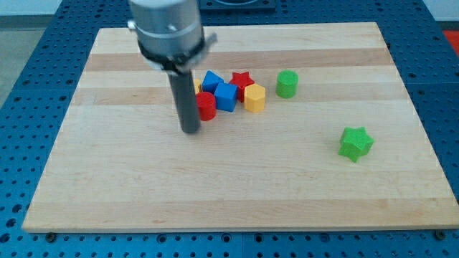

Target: Place the green star parallel to the yellow hexagon

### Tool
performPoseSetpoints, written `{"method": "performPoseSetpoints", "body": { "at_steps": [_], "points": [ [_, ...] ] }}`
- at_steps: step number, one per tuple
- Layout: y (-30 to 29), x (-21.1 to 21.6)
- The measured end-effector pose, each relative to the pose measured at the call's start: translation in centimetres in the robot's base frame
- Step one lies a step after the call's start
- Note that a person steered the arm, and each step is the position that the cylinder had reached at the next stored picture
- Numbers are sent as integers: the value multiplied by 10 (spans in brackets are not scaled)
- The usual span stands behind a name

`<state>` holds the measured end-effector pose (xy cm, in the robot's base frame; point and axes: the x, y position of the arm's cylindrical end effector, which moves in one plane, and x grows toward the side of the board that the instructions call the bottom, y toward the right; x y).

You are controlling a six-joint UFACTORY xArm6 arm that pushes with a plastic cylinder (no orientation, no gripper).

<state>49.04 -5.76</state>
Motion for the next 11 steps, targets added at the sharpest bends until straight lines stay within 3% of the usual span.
{"method": "performPoseSetpoints", "body": {
  "at_steps": [1, 3, 4, 5, 7, 11],
  "points": [
    [89, 54],
    [248, 30],
    [264, 37],
    [265, 39],
    [280, -48],
    [178, -48]
  ]
}}
